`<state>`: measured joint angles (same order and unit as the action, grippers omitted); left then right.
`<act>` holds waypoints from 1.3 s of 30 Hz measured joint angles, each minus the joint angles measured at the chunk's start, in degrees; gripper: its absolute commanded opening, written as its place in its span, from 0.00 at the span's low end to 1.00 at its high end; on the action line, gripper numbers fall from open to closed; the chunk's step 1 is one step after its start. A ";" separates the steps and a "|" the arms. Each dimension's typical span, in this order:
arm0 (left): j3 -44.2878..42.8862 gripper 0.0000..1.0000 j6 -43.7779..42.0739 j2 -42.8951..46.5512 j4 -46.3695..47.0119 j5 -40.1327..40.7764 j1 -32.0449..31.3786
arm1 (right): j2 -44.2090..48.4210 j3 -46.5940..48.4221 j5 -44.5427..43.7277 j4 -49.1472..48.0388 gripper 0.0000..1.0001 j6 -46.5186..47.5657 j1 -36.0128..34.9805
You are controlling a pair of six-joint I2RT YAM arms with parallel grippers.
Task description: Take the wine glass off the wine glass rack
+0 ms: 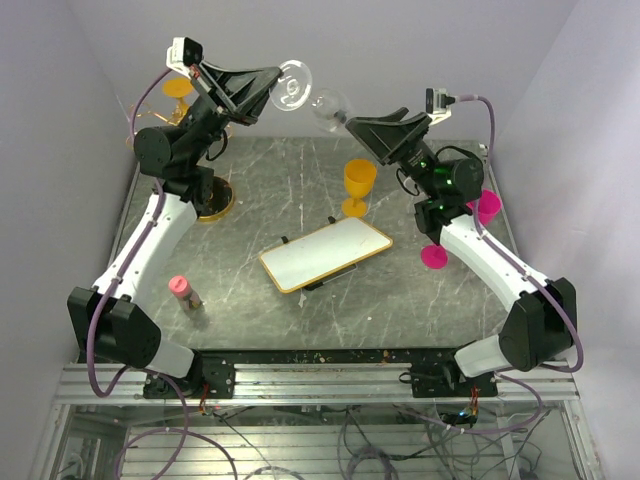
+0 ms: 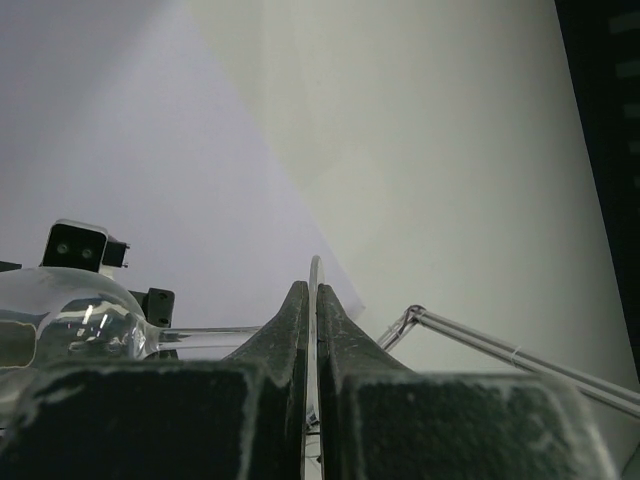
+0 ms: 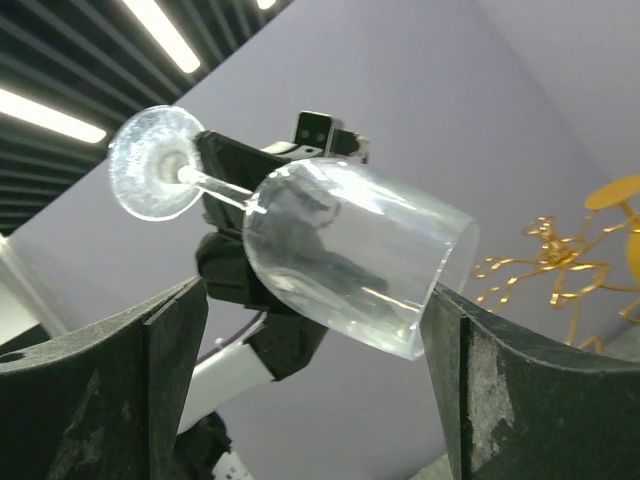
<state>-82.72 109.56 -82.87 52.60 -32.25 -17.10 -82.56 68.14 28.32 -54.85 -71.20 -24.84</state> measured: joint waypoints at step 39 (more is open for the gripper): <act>-6.19 0.96 -53.53 13.88 -60.61 19.89 -2.27 | -10.19 36.87 -56.70 85.09 0.00 8.41 6.03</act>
<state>-88.90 56.03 -68.99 -8.01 -12.36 -19.38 -92.75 105.01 -28.38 30.24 -62.78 -18.81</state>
